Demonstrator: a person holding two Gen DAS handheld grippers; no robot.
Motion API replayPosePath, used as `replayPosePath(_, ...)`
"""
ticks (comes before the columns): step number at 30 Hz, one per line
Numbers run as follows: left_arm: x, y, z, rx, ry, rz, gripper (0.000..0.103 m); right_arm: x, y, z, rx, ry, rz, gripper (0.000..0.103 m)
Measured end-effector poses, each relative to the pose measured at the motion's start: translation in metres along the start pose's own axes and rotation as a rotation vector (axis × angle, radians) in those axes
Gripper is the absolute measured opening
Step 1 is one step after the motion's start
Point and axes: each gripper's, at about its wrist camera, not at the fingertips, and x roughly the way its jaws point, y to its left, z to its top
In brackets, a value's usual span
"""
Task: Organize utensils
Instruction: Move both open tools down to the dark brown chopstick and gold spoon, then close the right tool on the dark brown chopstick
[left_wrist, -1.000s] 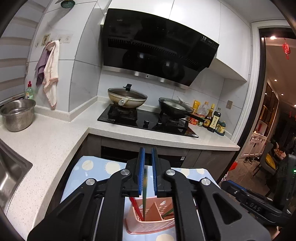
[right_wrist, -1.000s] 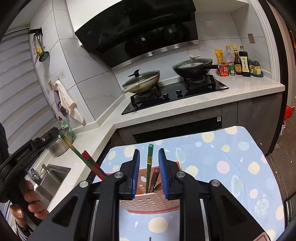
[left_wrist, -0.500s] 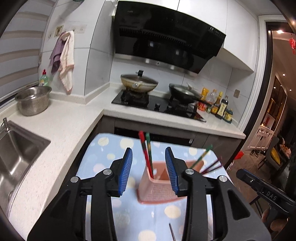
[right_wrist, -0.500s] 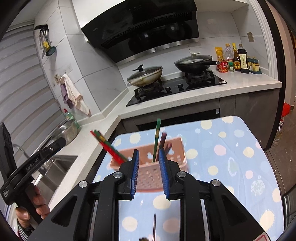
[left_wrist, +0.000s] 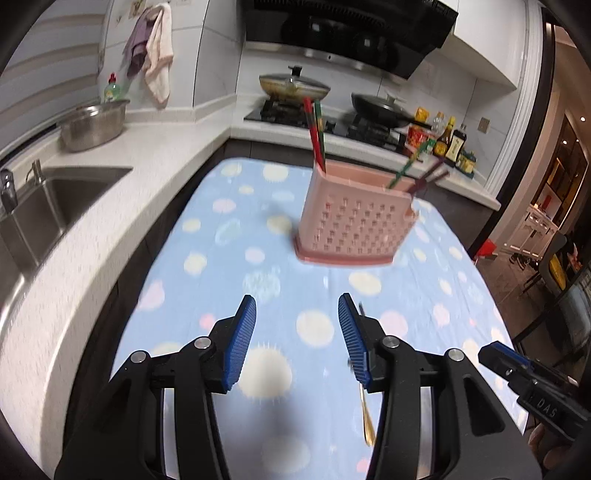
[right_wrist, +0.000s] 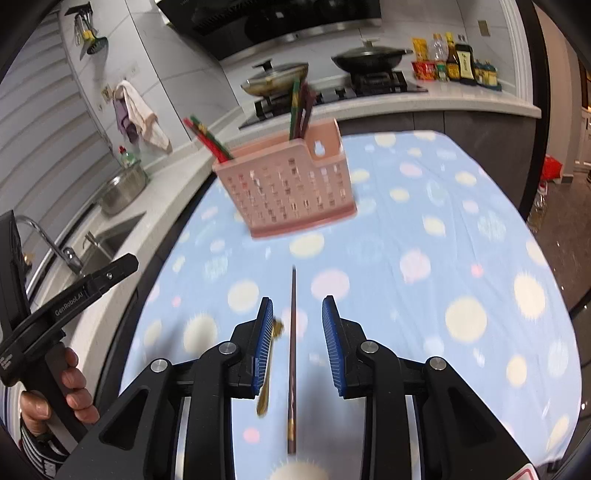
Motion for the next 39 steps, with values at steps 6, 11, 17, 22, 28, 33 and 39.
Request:
replayPosePath(6, 0.002, -0.005, -0.049, 0.028, 0.072, 0.031, 0.044, 0.015, 0.006, -0.058, -0.036, 0.105, -0.010, 0.028)
replayPosePath(11, 0.008, -0.005, -0.078, 0.025, 0.137, 0.034, 0.044, 0.028, 0.013, -0.086, -0.064, 0.154, -0.005, 0.028)
replayPosePath(17, 0.013, -0.004, -0.103, 0.028, 0.194, 0.043, 0.044, 0.043, 0.016, -0.103, -0.084, 0.185, -0.014, 0.028)
replayPosePath(22, 0.016, -0.001, -0.114, 0.018, 0.225, 0.051, 0.045, 0.050, 0.012, -0.108, -0.081, 0.200, -0.022, 0.028)
replayPosePath(28, 0.019, -0.004, -0.118, 0.025, 0.242, 0.053, 0.046, 0.052, 0.015, -0.105, -0.096, 0.187, -0.029, 0.028)
replayPosePath(33, 0.021, -0.005, -0.120, 0.028, 0.252, 0.053, 0.049, 0.054, 0.016, -0.105, -0.107, 0.172, -0.046, 0.023)
replayPosePath(39, 0.021, -0.007, -0.121, 0.029, 0.254, 0.055, 0.057, 0.054, 0.008, -0.104, -0.094, 0.159, -0.064, 0.007)
